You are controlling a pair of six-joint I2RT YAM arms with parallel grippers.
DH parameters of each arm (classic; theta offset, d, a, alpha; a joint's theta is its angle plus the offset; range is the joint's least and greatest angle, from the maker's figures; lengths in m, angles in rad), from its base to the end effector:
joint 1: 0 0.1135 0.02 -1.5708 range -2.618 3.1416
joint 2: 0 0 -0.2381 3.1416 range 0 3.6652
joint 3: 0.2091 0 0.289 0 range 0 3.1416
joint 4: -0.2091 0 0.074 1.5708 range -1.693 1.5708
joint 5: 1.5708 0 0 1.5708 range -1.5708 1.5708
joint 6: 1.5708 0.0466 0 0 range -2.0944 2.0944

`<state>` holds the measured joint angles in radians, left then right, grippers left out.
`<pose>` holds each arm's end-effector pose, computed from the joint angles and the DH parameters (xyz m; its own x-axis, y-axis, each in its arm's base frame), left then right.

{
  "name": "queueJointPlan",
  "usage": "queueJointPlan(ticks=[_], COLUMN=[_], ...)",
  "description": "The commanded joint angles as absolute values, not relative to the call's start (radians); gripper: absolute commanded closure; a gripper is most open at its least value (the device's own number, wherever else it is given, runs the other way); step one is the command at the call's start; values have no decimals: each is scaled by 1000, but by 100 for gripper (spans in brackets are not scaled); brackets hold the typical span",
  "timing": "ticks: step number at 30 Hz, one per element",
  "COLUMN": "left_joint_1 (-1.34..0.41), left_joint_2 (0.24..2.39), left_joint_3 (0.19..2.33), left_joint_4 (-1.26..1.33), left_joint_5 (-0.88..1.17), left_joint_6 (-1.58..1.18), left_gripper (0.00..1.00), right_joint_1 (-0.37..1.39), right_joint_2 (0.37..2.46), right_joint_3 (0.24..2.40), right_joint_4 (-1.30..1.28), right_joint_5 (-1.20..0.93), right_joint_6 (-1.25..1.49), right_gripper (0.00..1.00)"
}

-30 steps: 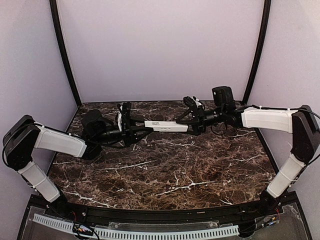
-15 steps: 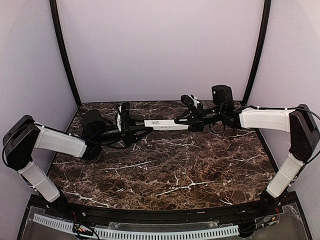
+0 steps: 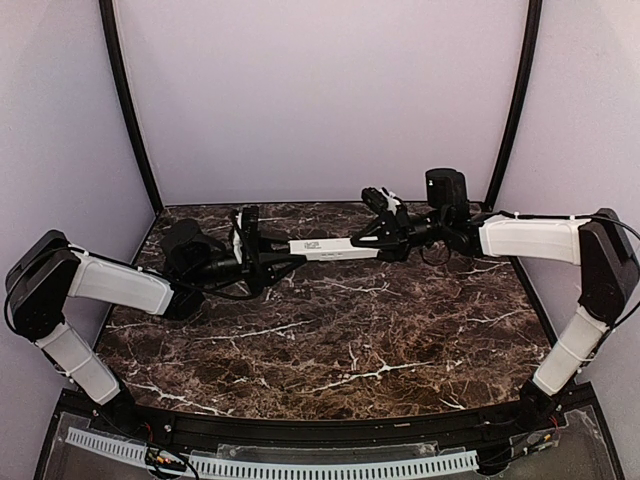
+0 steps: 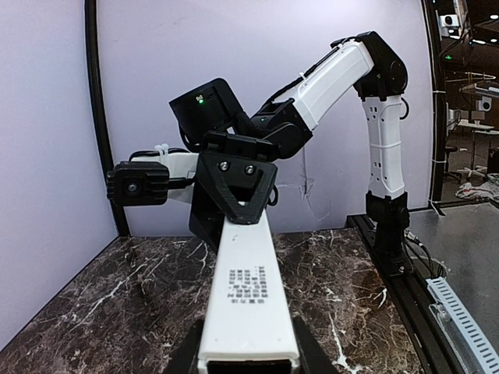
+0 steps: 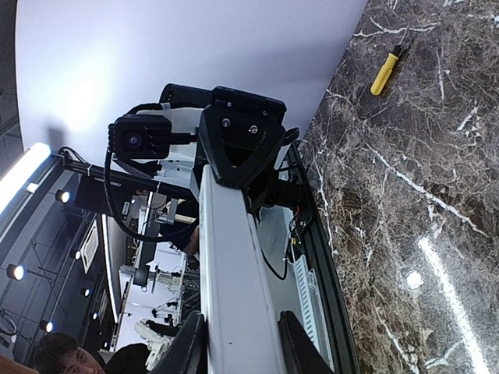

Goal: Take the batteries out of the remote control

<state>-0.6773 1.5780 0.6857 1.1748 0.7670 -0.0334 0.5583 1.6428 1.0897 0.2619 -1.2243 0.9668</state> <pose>0.2518 -0.2440 0.1991 0.1847 -0.1794 -0.9663 0.9773 0.1375 0.1613 0.3120 0.2466 0.2277 -0.9153 -0.2421 -0.3218 -0.3357 0.0177 0.9418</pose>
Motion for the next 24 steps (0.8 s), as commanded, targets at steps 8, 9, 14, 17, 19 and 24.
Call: queueJointPlan(ticks=[8, 9, 14, 17, 19, 24], left_joint_1=[-686, -686, -687, -687, -686, -687], left_joint_2=[1551, 1550, 1548, 1547, 1546, 1546], left_joint_3=[698, 697, 689, 690, 691, 695], left_joint_4=[1174, 1177, 1213, 1214, 1214, 1190], left_joint_5=[750, 750, 749, 750, 754, 762], left_joint_6=[-43, -44, -59, -64, -63, -57], left_gripper=[100, 100, 100, 100, 100, 100], right_joint_1=[584, 584, 584, 584, 584, 584], right_joint_2=[1640, 1638, 1629, 1625, 1623, 1617], right_joint_3=[1062, 1060, 1053, 1047, 1044, 1050], right_joint_4=[335, 337, 349, 354, 355, 354], right_joint_5=[-1223, -1224, -1238, -1239, -1239, -1234], right_joint_6=[989, 989, 992, 994, 994, 996], right_gripper=[79, 79, 75, 74, 72, 41])
